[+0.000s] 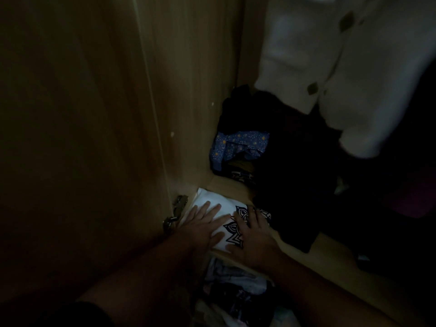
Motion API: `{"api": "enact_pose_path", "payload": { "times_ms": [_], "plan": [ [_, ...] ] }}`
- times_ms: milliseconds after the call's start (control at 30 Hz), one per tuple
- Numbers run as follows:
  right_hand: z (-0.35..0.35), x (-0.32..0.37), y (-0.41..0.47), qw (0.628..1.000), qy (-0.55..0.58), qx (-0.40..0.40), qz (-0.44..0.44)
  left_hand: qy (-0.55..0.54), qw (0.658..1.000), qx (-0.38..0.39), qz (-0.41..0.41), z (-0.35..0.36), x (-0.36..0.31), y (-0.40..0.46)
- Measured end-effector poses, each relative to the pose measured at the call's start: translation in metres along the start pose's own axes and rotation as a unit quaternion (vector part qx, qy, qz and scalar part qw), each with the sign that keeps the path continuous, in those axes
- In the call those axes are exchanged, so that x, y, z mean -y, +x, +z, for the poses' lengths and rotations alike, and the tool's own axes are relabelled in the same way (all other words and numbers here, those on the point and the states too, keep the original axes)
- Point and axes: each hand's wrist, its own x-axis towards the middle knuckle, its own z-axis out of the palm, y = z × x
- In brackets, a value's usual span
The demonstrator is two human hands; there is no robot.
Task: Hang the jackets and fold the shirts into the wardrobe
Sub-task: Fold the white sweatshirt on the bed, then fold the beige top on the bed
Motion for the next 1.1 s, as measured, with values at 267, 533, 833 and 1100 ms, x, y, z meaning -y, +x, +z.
{"api": "enact_pose_path", "payload": {
  "times_ms": [267, 533, 833, 1100],
  "plan": [
    [0.001, -0.002, -0.033, 0.999, -0.022, -0.044, 0.004, 0.006, 1.0, 0.003, -0.011, -0.007, -0.012, 0.001],
    [-0.025, -0.001, -0.13, 0.993, -0.014, -0.086, 0.083, 0.004, 0.995, -0.031, 0.097, -0.008, -0.081, -0.017],
    [-0.05, -0.025, -0.335, 0.962, -0.052, -0.101, 0.248, 0.038, 0.976, 0.006, 0.215, -0.025, -0.234, -0.088],
    [-0.022, 0.014, -0.637, 0.894, -0.079, -0.13, 0.422, 0.0, 0.906, -0.008, 0.424, 0.019, -0.465, -0.262]
  ]
}}
